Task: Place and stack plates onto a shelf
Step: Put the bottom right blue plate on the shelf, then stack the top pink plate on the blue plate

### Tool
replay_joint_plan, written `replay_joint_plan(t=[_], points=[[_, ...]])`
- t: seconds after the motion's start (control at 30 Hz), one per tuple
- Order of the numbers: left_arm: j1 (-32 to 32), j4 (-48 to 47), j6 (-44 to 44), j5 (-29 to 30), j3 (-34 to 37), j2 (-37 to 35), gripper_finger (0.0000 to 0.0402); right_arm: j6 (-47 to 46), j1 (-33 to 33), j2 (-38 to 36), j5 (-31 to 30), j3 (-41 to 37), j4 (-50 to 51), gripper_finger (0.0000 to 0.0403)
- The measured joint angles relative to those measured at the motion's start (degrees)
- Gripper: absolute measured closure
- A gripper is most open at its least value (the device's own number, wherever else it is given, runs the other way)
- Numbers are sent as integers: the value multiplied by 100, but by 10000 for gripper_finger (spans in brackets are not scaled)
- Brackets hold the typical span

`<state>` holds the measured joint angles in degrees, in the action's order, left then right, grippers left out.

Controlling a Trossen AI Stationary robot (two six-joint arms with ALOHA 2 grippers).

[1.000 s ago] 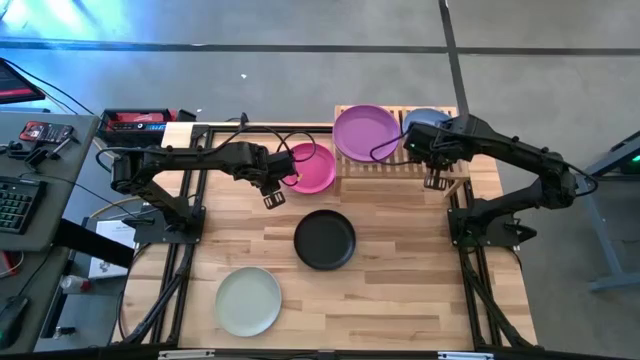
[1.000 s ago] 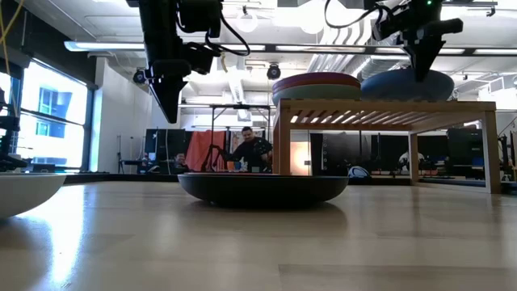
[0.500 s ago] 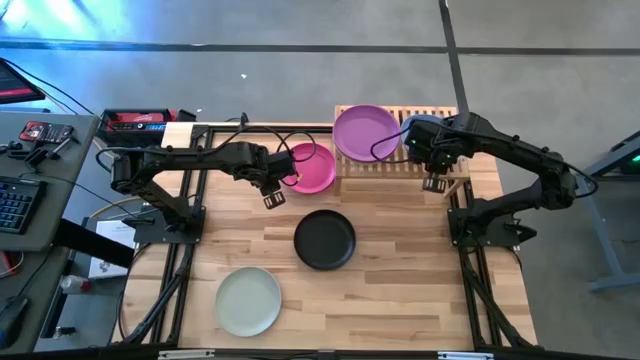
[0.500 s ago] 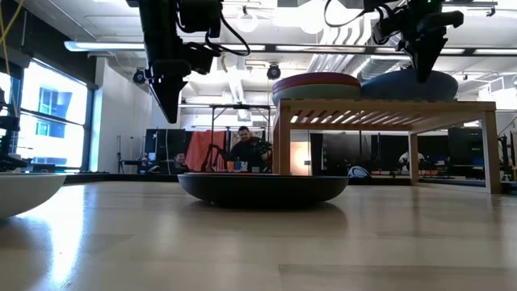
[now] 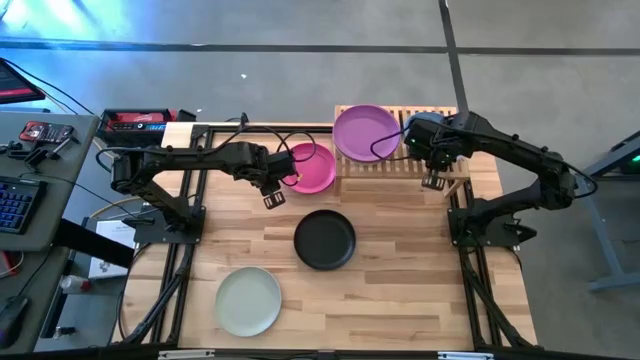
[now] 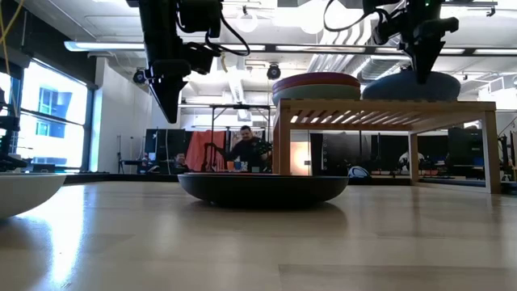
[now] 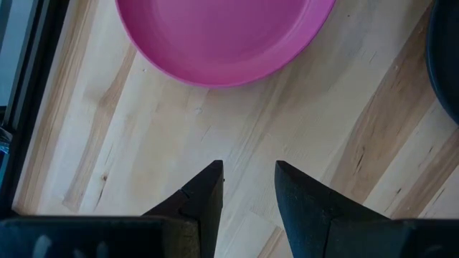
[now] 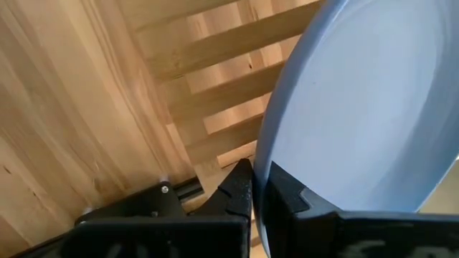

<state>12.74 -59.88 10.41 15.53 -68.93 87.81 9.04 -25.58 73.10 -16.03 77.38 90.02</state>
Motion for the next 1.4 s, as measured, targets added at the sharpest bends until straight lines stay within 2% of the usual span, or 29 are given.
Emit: replay_joint_plan(t=[0.5, 0.7, 0.83, 0.93, 1.13, 1.3, 1.4], points=[[0, -23, 2, -75, 0, 0, 284, -60, -4, 159, -33, 44, 3, 340], [1, -22, 47, -830, 0, 0, 284, -372, 24, 159, 125, 700, 0, 339], [1, 3, -22, -935, 0, 2, 284, -802, 28, 159, 390, 1359, -4, 339], [1, 104, -353, -925, 0, 2, 284, -1133, 28, 157, 468, 1797, -2, 339], [21, 618, -1647, -924, 0, 2, 284, -1544, 28, 157, 658, 2489, -3, 339], [159, 935, -2201, -908, 15, 2, 284, -1613, 28, 155, 748, 2766, -3, 339], [247, 1192, -2376, -896, 264, 4, 284, -1612, 28, 155, 750, 2780, -1, 339]])
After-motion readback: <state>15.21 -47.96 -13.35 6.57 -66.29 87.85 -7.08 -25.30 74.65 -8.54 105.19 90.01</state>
